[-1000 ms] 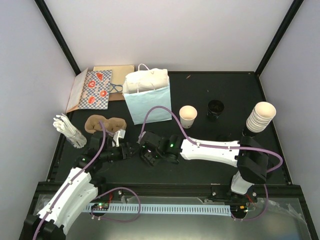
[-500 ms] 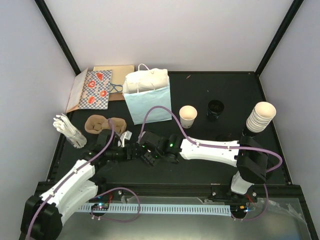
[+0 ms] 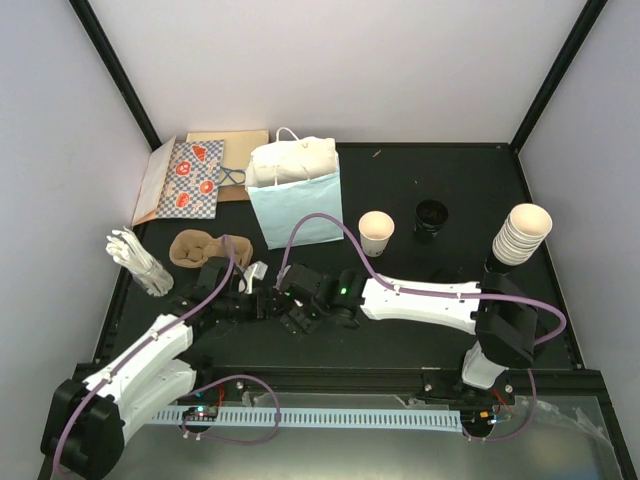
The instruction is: Pack the takeout coffee
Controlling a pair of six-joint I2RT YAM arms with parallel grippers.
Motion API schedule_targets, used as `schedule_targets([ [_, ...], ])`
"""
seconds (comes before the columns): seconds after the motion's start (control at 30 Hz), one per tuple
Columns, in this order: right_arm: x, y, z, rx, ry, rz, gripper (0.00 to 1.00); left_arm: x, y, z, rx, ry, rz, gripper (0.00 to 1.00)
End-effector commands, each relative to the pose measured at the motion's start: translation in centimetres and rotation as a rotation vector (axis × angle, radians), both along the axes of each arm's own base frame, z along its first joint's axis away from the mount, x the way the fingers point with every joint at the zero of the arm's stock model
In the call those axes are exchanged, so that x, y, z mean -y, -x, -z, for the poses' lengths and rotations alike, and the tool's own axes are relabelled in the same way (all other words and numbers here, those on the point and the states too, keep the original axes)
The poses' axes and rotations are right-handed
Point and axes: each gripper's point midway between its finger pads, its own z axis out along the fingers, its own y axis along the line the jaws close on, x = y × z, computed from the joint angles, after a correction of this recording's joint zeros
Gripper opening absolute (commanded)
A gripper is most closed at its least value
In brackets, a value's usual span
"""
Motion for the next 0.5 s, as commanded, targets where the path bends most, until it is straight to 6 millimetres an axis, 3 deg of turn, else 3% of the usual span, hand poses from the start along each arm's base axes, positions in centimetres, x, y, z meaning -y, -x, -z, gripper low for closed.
schedule_targets([
  [0.0,4.3,2.8,2.8,-0.126,0.184,-0.009,0.98,-0.6,-0.5,0.6,0.001,-0.059,-0.025,0.67],
  [0.47,4.6,1.1,-1.0,-0.071,0.104,0.056,1.00,-1.1,-1.8,-4.5,0.127,-0.101,-0.028,0.81],
])
